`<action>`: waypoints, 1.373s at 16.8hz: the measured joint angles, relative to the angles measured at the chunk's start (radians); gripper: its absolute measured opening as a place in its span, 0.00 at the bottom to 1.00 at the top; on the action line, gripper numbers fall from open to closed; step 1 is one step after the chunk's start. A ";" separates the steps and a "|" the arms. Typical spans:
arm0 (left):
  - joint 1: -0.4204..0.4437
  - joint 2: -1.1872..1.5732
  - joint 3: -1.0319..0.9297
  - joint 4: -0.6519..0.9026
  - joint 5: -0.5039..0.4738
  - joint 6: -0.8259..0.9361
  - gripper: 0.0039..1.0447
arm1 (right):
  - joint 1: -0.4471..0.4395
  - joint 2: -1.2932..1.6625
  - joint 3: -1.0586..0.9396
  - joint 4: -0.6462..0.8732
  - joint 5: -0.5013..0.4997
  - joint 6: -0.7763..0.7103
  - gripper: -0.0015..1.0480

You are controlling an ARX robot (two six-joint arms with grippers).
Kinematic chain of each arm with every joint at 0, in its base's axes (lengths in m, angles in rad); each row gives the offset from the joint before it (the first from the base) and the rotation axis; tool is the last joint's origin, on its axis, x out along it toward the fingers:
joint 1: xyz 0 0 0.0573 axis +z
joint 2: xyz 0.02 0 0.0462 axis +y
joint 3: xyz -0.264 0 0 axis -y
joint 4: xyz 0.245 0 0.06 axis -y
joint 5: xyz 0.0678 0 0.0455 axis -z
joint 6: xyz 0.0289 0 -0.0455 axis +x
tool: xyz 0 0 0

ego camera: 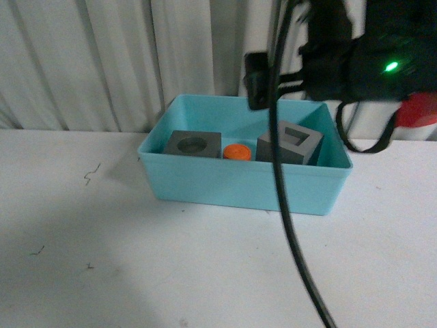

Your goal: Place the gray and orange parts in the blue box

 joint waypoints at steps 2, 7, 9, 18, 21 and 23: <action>0.000 0.000 0.000 0.000 0.000 0.000 0.94 | -0.061 -0.251 -0.209 0.012 0.011 0.001 0.94; 0.000 0.000 0.000 0.000 0.000 0.000 0.94 | -0.133 -0.526 -0.483 -0.022 0.067 0.047 0.94; 0.000 0.000 0.000 0.000 0.000 0.000 0.94 | -0.144 -0.586 -0.539 -0.037 0.102 0.068 0.94; 0.000 0.000 0.000 0.000 0.000 0.000 0.94 | 0.000 -1.068 -1.135 0.105 0.464 0.370 0.71; 0.000 0.000 0.000 0.001 0.000 0.000 0.94 | -0.093 -1.261 -1.197 0.247 0.388 0.088 0.38; 0.000 0.000 0.000 0.000 0.000 0.000 0.94 | -0.139 -1.345 -1.213 0.122 0.338 0.044 0.16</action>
